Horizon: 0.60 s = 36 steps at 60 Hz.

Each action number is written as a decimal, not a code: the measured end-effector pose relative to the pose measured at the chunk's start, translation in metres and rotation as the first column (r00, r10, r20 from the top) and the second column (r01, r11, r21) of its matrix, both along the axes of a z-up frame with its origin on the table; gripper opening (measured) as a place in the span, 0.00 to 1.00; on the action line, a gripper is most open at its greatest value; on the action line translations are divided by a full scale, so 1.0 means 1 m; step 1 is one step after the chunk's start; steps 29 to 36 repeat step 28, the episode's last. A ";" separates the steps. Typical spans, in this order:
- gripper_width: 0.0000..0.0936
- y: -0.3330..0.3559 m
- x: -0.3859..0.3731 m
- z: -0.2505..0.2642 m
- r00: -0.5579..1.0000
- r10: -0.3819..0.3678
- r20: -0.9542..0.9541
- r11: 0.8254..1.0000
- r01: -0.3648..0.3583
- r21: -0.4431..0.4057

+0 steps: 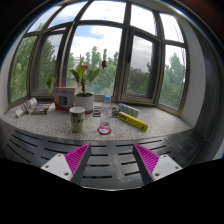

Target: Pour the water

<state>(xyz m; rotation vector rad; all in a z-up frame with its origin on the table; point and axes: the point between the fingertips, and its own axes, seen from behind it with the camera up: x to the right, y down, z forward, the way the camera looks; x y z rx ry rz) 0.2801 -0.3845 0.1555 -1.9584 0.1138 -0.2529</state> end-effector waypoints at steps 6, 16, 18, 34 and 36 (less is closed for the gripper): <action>0.91 -0.029 -0.012 0.006 1.000 0.006 0.015 1.000 -0.006 0.006; 0.91 -0.054 -0.023 0.011 1.000 0.005 0.018 1.000 -0.005 0.017; 0.91 -0.057 -0.023 0.014 1.000 0.002 0.025 1.000 -0.003 0.025; 0.91 -0.060 -0.025 0.020 0.999 0.012 0.031 0.999 -0.014 0.050; 0.91 -0.060 -0.025 0.020 0.999 0.012 0.031 0.999 -0.014 0.050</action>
